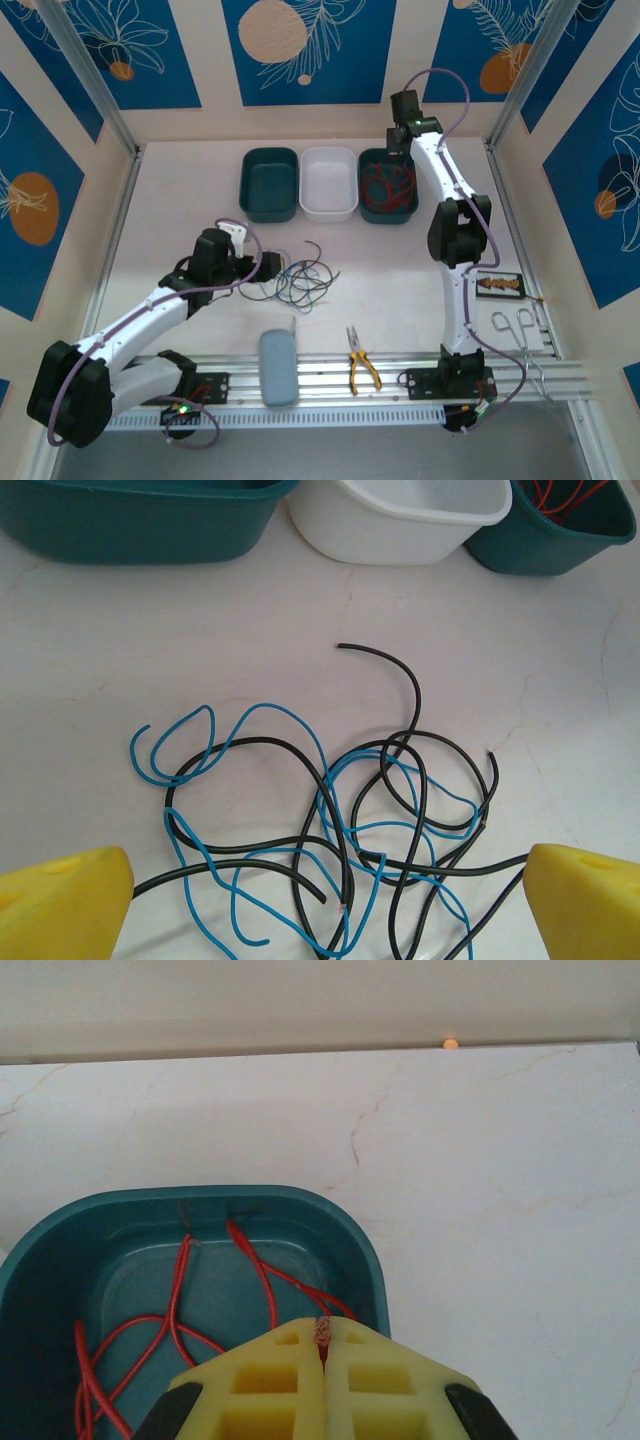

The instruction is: Untangle the cables

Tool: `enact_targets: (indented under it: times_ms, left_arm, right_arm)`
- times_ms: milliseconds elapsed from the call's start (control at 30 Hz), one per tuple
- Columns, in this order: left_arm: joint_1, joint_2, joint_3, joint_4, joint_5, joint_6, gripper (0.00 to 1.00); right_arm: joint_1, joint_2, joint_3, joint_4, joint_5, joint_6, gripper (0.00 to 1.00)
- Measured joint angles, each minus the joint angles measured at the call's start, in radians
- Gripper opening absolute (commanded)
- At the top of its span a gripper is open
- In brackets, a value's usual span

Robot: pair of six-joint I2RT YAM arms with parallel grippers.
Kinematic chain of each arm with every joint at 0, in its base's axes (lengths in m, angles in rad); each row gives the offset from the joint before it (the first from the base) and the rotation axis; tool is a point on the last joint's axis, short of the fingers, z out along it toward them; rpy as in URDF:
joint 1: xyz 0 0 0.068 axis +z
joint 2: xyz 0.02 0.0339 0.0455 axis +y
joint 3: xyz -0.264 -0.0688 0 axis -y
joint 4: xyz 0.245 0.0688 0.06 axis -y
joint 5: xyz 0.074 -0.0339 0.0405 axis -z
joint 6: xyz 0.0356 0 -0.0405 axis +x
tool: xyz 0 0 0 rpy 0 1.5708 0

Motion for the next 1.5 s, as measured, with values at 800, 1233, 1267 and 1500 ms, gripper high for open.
enact_targets:
  times_ms: [800, 1233, 1267, 1500]
  left_arm:
    - [0.000, -0.035, -0.013, -0.007, -0.001, -0.016, 1.00]
    - [0.000, -0.043, -0.013, -0.007, -0.002, -0.037, 1.00]
    - [0.000, -0.043, -0.013, -0.008, -0.004, -0.045, 1.00]
    - [0.000, 0.001, 0.022, -0.076, -0.052, -0.107, 1.00]
  right_arm:
    - [0.011, 0.083, 0.006, -0.067, 0.004, 0.018, 0.38]
    - [0.022, -0.347, -0.285, -0.098, -0.105, 0.118, 0.56]
    - [0.027, -0.395, -0.332, -0.092, -0.117, 0.126, 0.57]
    - [0.121, -0.629, -0.627, -0.059, -0.207, 0.194, 0.63]
